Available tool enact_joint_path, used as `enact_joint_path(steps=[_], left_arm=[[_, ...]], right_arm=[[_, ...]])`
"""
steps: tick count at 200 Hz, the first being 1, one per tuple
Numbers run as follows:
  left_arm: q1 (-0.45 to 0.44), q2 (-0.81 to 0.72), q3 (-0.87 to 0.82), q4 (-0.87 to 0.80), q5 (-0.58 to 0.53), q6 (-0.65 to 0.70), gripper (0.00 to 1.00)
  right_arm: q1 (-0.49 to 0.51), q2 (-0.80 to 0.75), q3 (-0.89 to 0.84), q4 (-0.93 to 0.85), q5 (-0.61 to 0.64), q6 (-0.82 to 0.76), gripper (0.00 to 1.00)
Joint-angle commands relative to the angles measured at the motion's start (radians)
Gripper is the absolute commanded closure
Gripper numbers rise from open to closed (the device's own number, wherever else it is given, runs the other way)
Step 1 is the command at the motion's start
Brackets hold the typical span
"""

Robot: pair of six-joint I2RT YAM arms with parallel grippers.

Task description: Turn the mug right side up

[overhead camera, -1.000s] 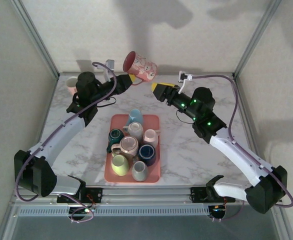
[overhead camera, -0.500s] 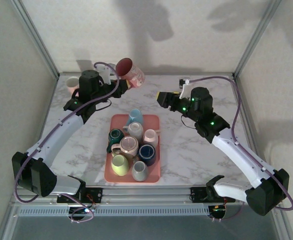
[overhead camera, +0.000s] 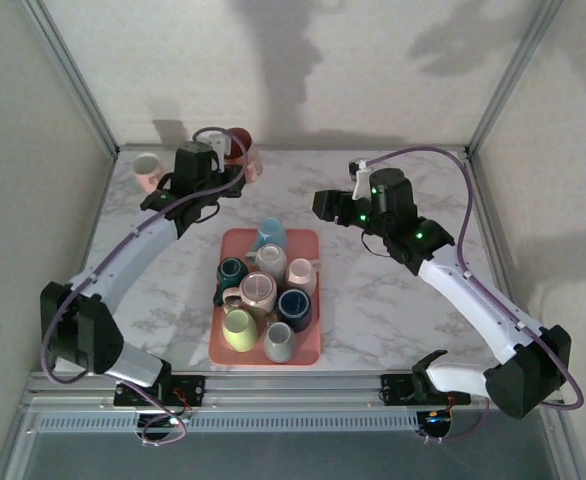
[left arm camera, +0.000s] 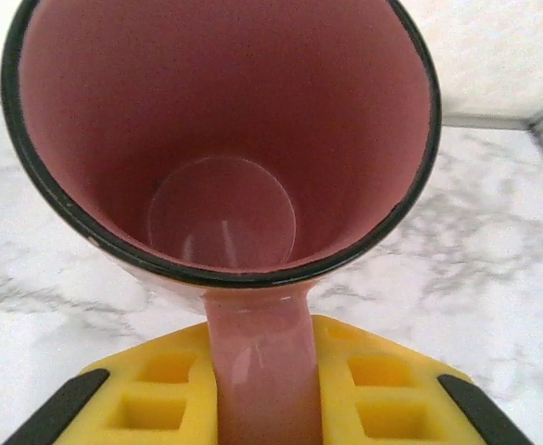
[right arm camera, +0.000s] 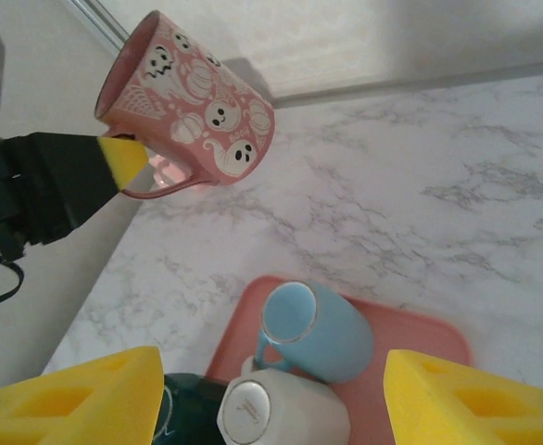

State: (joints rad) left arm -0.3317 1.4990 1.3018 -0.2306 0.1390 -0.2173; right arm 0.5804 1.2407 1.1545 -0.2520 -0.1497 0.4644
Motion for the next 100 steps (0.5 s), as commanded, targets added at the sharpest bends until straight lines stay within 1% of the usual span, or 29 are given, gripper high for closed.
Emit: enact_joint_path(steps=[1, 23, 56, 100], left_arm=[[0.021, 0.013, 0.07, 0.072, -0.113, 0.039, 1.0], [0.055, 0.052, 0.074, 0.069, -0.142, 0.036, 1.0], [0.123, 0.102, 0.061, 0.092, -0.144, 0.026, 1.0], [0.203, 0.172, 0.042, 0.163, -0.143, 0.036, 1.0]], right_arm=[[-0.005, 0.032, 0.055, -0.066, 0.005, -0.032, 0.35], [-0.006, 0.07, 0.086, -0.1, -0.013, -0.038, 0.34], [-0.013, 0.118, 0.124, -0.126, -0.047, -0.038, 0.34], [-0.019, 0.162, 0.149, -0.126, -0.069, -0.029, 0.33]])
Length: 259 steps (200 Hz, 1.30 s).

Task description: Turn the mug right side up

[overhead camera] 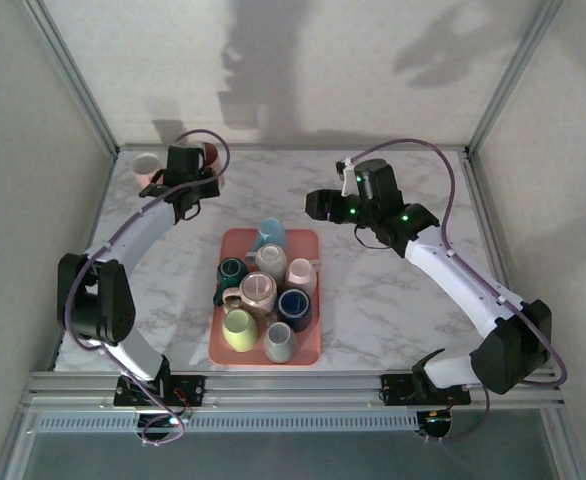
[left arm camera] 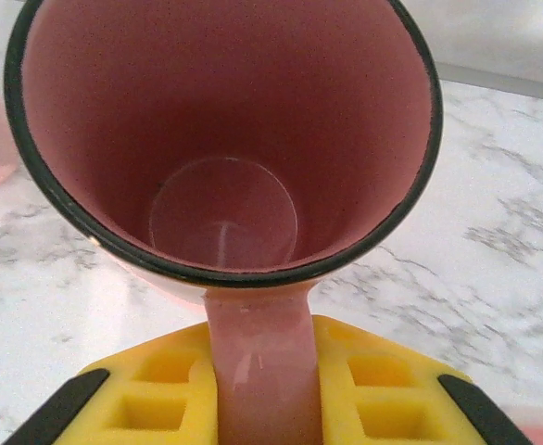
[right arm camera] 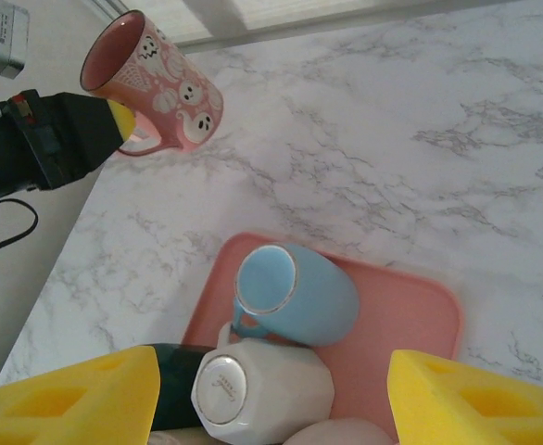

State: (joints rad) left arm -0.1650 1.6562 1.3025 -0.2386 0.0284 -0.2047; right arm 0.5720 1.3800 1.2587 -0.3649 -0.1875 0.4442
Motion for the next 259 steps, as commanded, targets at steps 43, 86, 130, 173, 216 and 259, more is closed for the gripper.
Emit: enact_joint_path(steps=[43, 86, 130, 173, 216, 259], left_arm=[[0.085, 0.096, 0.058, 0.227, -0.036, 0.052, 1.0], [0.128, 0.167, 0.072, 0.284, -0.041, 0.056, 1.0], [0.157, 0.244, 0.115, 0.319, -0.027, 0.065, 1.0], [0.163, 0.302, 0.149, 0.331, -0.029, 0.072, 1.0], [0.166, 0.326, 0.139, 0.341, -0.032, 0.07, 1.0], [0.167, 0.308, 0.093, 0.343, -0.032, 0.065, 0.77]], right_arm=[[-0.022, 0.067, 0.066, -0.01, -0.054, -0.007, 0.33], [-0.043, 0.115, 0.093, -0.003, -0.094, -0.008, 0.33], [-0.063, 0.144, 0.1, 0.012, -0.13, -0.004, 0.33], [-0.072, 0.149, 0.102, 0.017, -0.143, 0.005, 0.33], [-0.081, 0.147, 0.099, 0.02, -0.151, 0.008, 0.32], [-0.086, 0.134, 0.097, 0.005, -0.153, 0.009, 0.31]])
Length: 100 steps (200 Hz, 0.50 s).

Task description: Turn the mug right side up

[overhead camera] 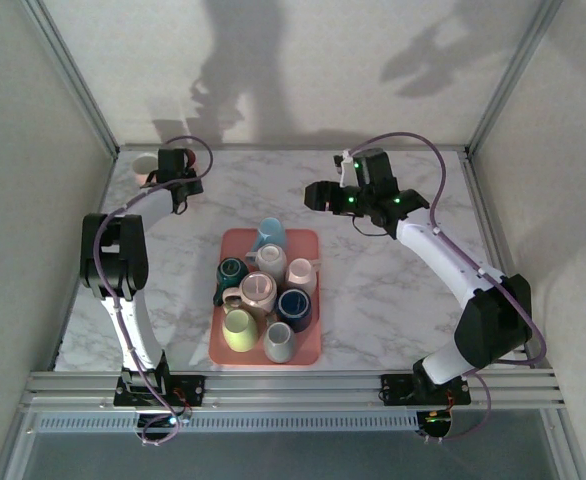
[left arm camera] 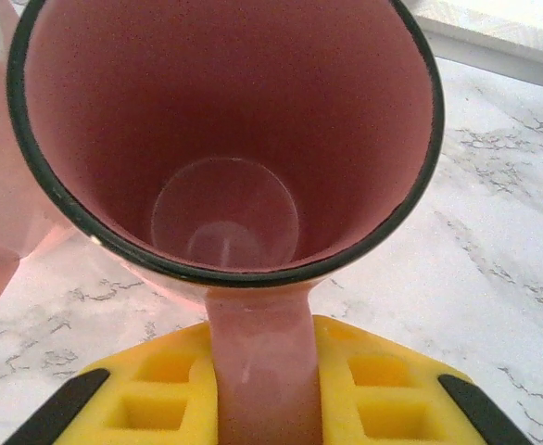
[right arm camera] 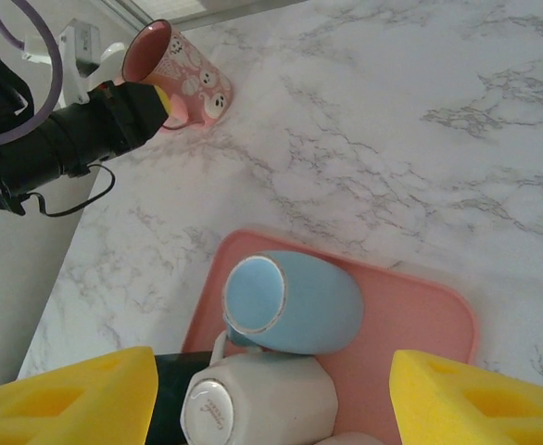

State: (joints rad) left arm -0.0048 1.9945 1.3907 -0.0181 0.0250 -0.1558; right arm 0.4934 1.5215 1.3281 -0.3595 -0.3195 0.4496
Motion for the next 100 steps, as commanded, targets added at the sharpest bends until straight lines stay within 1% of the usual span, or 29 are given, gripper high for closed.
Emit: enact_joint_path(steps=[1, 19, 49, 79, 100], left_arm=[[0.006, -0.031, 0.004, 0.122, -0.029, 0.016, 0.76], [0.007, -0.051, -0.03, 0.124, -0.027, 0.008, 0.64], [0.006, -0.107, -0.105, 0.139, -0.013, -0.005, 0.51], [0.007, -0.174, -0.166, 0.125, -0.002, -0.013, 0.48], [0.006, -0.25, -0.216, 0.108, 0.019, -0.024, 0.47]], right_arm=[[-0.008, -0.007, 0.028, -0.002, -0.02, 0.003, 0.31], [-0.007, -0.014, 0.041, -0.043, 0.002, 0.0, 0.31], [-0.008, -0.023, 0.063, -0.15, 0.069, 0.002, 0.3], [0.003, -0.006, 0.091, -0.26, 0.136, 0.037, 0.33], [0.046, 0.042, 0.133, -0.34, 0.169, 0.052, 0.36]])
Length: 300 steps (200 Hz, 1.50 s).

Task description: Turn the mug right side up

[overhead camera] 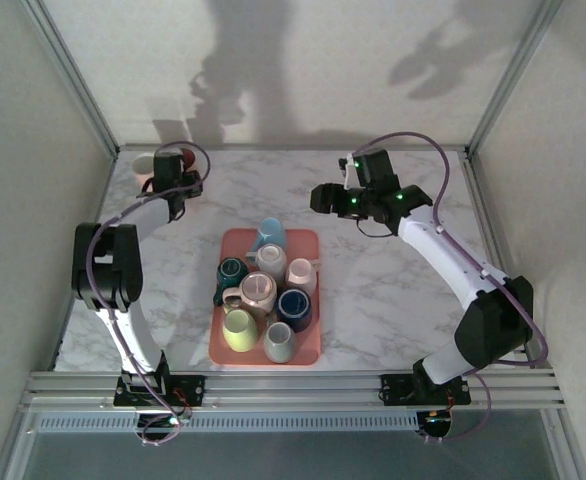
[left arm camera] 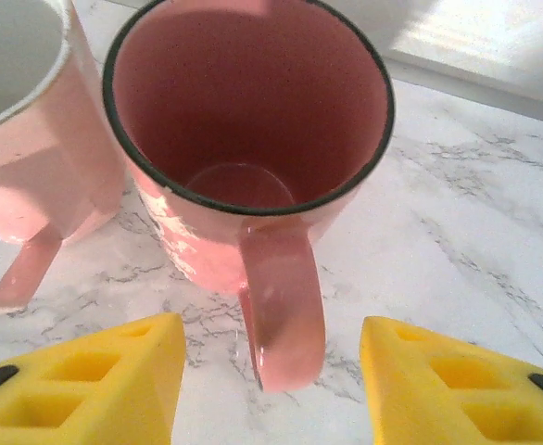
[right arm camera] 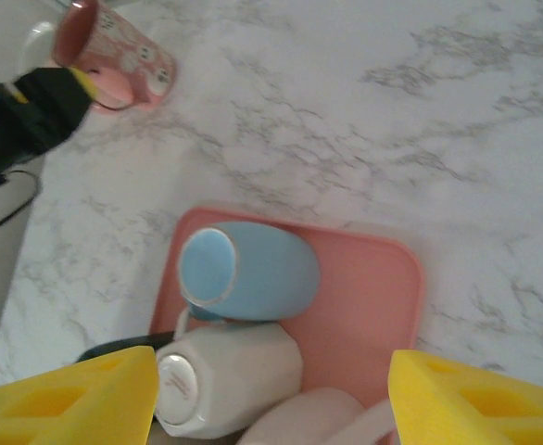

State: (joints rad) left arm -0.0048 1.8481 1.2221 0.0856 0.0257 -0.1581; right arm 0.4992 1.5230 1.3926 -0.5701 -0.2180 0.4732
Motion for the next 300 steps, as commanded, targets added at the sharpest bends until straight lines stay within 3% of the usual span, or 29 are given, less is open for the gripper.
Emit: enact_joint_path(steps=[1, 33, 73, 110, 156, 206, 255, 300], left_arm=[[0.007, -0.108, -0.05, 0.003, 0.02, -0.022, 0.47], [0.006, -0.232, -0.106, -0.089, 0.073, -0.07, 0.46], [0.006, -0.372, -0.179, -0.186, 0.187, -0.141, 0.45], [0.006, -0.441, -0.228, -0.221, 0.316, -0.188, 0.44], [0.006, -0.483, -0.213, -0.271, 0.341, -0.166, 0.43], [0.007, -0.497, -0.224, -0.297, 0.377, -0.138, 0.43], [0.007, -0.507, -0.245, -0.292, 0.372, -0.129, 0.43], [0.006, -0.5, -0.237, -0.292, 0.375, -0.13, 0.43]], right_arm=[[0.044, 0.043, 0.071, -0.132, 0.069, 0.028, 0.36], [0.172, 0.122, 0.165, -0.229, 0.199, 0.047, 0.36], [0.279, 0.222, 0.239, -0.246, 0.276, 0.2, 0.35], [0.316, 0.306, 0.29, -0.252, 0.34, 0.353, 0.35], [0.364, 0.41, 0.407, -0.278, 0.448, 0.475, 0.37], [0.368, 0.533, 0.486, -0.288, 0.415, 0.561, 0.27], [0.364, 0.623, 0.562, -0.312, 0.386, 0.527, 0.18], [0.351, 0.667, 0.585, -0.287, 0.367, 0.482, 0.15]])
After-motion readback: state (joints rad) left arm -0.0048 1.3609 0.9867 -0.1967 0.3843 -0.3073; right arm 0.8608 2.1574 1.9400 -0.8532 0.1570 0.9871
